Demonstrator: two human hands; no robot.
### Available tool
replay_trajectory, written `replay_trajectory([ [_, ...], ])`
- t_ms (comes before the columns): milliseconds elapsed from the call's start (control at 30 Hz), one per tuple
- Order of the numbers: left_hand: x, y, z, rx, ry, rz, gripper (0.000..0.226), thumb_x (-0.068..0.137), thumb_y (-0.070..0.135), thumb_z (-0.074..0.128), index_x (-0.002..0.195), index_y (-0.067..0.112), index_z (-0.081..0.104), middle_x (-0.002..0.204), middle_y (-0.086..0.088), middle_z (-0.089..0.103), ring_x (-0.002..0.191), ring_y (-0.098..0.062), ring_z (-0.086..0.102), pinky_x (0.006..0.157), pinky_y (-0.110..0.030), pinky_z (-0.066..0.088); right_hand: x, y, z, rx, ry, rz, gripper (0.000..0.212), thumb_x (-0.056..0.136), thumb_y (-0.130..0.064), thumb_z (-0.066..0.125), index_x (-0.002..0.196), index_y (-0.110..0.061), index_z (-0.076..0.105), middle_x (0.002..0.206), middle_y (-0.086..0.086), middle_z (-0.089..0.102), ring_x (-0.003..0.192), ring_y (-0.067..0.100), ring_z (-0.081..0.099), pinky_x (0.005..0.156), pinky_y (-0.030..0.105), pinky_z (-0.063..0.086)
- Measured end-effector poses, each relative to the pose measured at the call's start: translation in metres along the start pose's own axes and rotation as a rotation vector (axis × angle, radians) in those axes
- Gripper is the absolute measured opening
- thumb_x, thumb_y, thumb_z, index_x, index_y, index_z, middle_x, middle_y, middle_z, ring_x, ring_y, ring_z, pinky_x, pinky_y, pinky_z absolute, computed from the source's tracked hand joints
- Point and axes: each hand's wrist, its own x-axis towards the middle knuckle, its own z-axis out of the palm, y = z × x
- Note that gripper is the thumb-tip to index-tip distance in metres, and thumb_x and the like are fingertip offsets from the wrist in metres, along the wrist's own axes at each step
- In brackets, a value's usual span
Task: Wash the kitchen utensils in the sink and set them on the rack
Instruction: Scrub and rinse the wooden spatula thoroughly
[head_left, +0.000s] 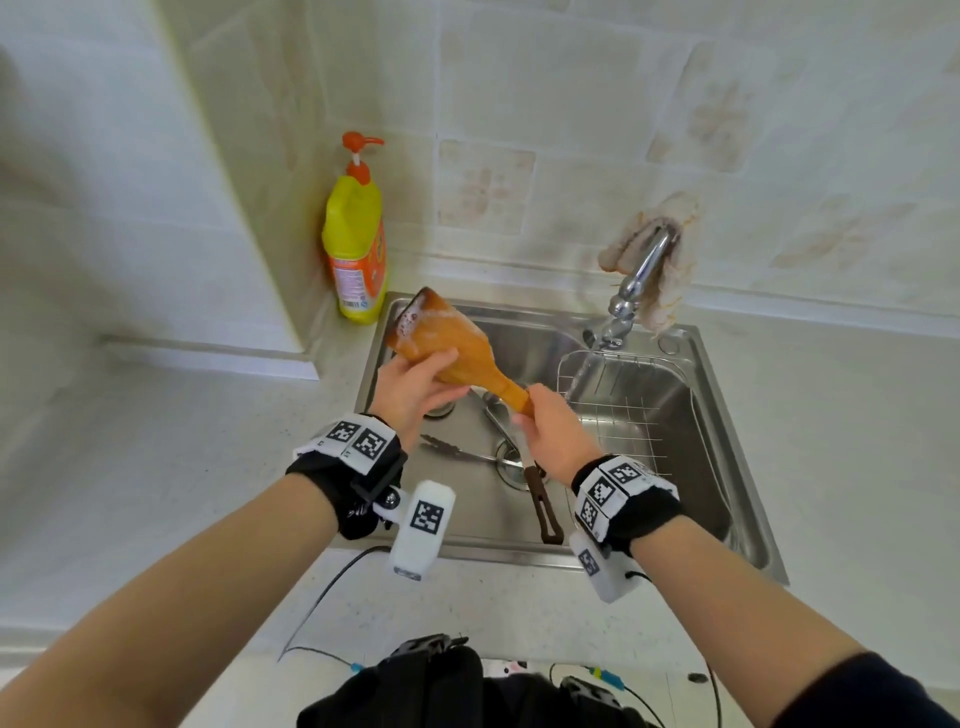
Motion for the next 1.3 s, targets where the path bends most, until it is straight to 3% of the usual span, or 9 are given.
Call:
replay_trajectory([
  [100, -0.001, -0.007, 0.013, 0.013, 0.106, 0.002, 0.044, 0.087, 0.009, 0.061, 0.128, -0.001, 0.047, 0.12, -0.02, 0.06, 0.097, -0.029, 0.066, 0.073, -0.031, 0.059, 0.0, -0.011, 0.003, -0.074, 0.164, -0.063, 0.047, 0.09, -0.006, 0.054, 0.134, -0.003, 0.039, 0.131, 0.016, 0.046, 0.123, 0.029, 0.044, 0.106, 0.039, 0.035],
  [233, -0.003, -0.006, 0.028, -0.047, 0.156, -0.019, 0.033, 0.089, 0.005, 0.058, 0.121, -0.002, 0.05, 0.12, -0.021, 0.06, 0.098, -0.028, 0.065, 0.07, -0.027, 0.059, 0.0, -0.039, 0.016, -0.188, 0.248, -0.278, 0.076, 0.084, 0.004, 0.052, 0.147, -0.001, 0.011, 0.155, 0.014, 0.014, 0.144, 0.025, 0.013, 0.119, 0.034, 0.01],
  [433, 0.008, 0.002, 0.007, -0.143, 0.216, -0.004, 0.05, 0.09, 0.009, 0.057, 0.136, 0.003, 0.038, 0.127, -0.016, 0.057, 0.076, -0.015, 0.069, 0.074, -0.031, 0.059, -0.007, 0.017, 0.0, -0.387, 0.199, 0.161, 0.076, 0.086, -0.009, 0.054, 0.147, 0.001, 0.008, 0.155, 0.017, 0.01, 0.144, 0.028, 0.01, 0.119, 0.037, 0.013],
  [633, 0.0, -0.006, 0.033, -0.155, 0.184, -0.051, 0.046, 0.09, 0.005, 0.057, 0.132, -0.003, 0.041, 0.127, -0.022, 0.055, 0.098, -0.029, 0.064, 0.071, -0.029, 0.059, 0.005, -0.026, 0.012, -0.224, 0.246, -0.234, 0.076, 0.087, -0.001, 0.052, 0.149, -0.004, 0.008, 0.157, 0.011, 0.007, 0.145, 0.024, 0.006, 0.118, 0.029, 0.001],
  [800, 0.009, 0.002, 0.011, -0.143, 0.188, -0.035, 0.047, 0.091, 0.01, 0.057, 0.134, 0.005, 0.041, 0.127, -0.016, 0.057, 0.088, -0.021, 0.067, 0.08, -0.033, 0.058, -0.001, 0.024, -0.006, -0.321, 0.227, 0.122, 0.08, 0.087, -0.007, 0.053, 0.148, 0.0, 0.002, 0.156, 0.016, 0.003, 0.145, 0.028, 0.005, 0.119, 0.038, 0.009],
  [900, 0.004, 0.008, 0.018, -0.123, 0.172, -0.016, 0.041, 0.091, 0.007, 0.056, 0.129, 0.002, 0.043, 0.128, -0.019, 0.056, 0.101, -0.028, 0.064, 0.084, -0.035, 0.056, 0.009, -0.012, 0.003, -0.134, 0.285, -0.023, 0.068, 0.08, -0.001, 0.057, 0.139, 0.005, 0.024, 0.146, 0.023, 0.024, 0.136, 0.037, 0.025, 0.113, 0.041, 0.027],
  [1033, -0.002, 0.013, 0.02, -0.132, 0.155, -0.013, 0.029, 0.091, 0.005, 0.055, 0.118, 0.003, 0.048, 0.125, -0.022, 0.056, 0.095, -0.026, 0.063, 0.08, -0.034, 0.058, 0.019, -0.042, 0.016, -0.207, 0.303, -0.314, 0.077, 0.084, 0.001, 0.054, 0.148, -0.002, 0.011, 0.156, 0.012, 0.011, 0.145, 0.025, 0.009, 0.117, 0.029, 0.002],
  [1200, -0.001, 0.022, 0.004, -0.145, 0.212, 0.004, 0.012, 0.091, 0.004, 0.054, 0.096, 0.015, 0.052, 0.121, -0.017, 0.059, 0.102, -0.028, 0.061, 0.096, -0.043, 0.049, 0.02, 0.005, 0.003, -0.31, 0.175, 0.0, 0.084, 0.086, -0.003, 0.053, 0.148, -0.002, -0.003, 0.157, 0.013, -0.003, 0.145, 0.026, -0.002, 0.118, 0.033, 0.0],
  [1300, 0.004, 0.021, 0.008, -0.145, 0.222, 0.011, 0.019, 0.09, 0.005, 0.056, 0.109, 0.005, 0.053, 0.123, -0.02, 0.058, 0.101, -0.028, 0.062, 0.086, -0.038, 0.055, 0.03, -0.026, 0.008, -0.168, 0.168, -0.183, 0.082, 0.084, 0.002, 0.054, 0.148, -0.002, 0.003, 0.157, 0.014, 0.002, 0.145, 0.026, 0.0, 0.116, 0.029, -0.004],
])
